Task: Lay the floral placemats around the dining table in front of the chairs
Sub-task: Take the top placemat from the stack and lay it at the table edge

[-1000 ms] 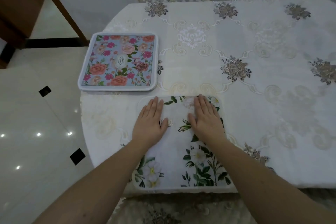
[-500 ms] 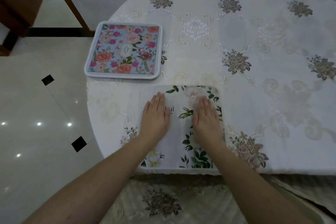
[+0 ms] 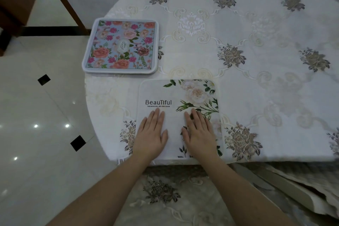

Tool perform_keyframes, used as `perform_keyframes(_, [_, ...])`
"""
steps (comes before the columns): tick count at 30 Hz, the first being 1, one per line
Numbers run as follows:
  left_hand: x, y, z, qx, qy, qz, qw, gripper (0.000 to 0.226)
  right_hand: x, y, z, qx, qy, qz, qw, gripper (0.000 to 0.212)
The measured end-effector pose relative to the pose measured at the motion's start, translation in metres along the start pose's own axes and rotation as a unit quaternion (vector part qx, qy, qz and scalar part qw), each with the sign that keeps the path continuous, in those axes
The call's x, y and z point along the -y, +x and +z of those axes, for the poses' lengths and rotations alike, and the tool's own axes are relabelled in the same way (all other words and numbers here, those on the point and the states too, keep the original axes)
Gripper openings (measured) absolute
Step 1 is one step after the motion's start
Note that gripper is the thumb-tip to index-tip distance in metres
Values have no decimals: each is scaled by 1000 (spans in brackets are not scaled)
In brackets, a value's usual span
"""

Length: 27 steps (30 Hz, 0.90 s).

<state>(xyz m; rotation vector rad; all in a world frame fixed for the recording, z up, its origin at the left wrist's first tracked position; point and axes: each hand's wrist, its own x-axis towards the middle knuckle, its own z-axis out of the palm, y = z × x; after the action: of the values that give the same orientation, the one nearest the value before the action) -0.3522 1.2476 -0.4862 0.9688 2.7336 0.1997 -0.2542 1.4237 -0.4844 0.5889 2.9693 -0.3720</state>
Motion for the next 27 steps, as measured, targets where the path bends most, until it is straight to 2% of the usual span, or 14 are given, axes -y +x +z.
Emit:
perform_keyframes(6, [22,-15,-5,11,20,-7,1000,68,-42,-18,-5,16,0,44,999,65])
perform_keyframes(12, [36,-32,-17,23,27,5,999,79,-56,-24,-8,5,20,79,997,60])
perform_keyframes(19, [47,-48,-39,86,110,6,990,90,-59,-22,-35,76,-2,60,995,60])
perform_keyframes(22, [49,-53,-59,86,92,-22,992,76,-40,-17,-59,77,21,80,994,56])
perform_keyframes(27, [60,-66,-106,18,72,-38,997,65,14,-16,-98,72,117,97,986,58])
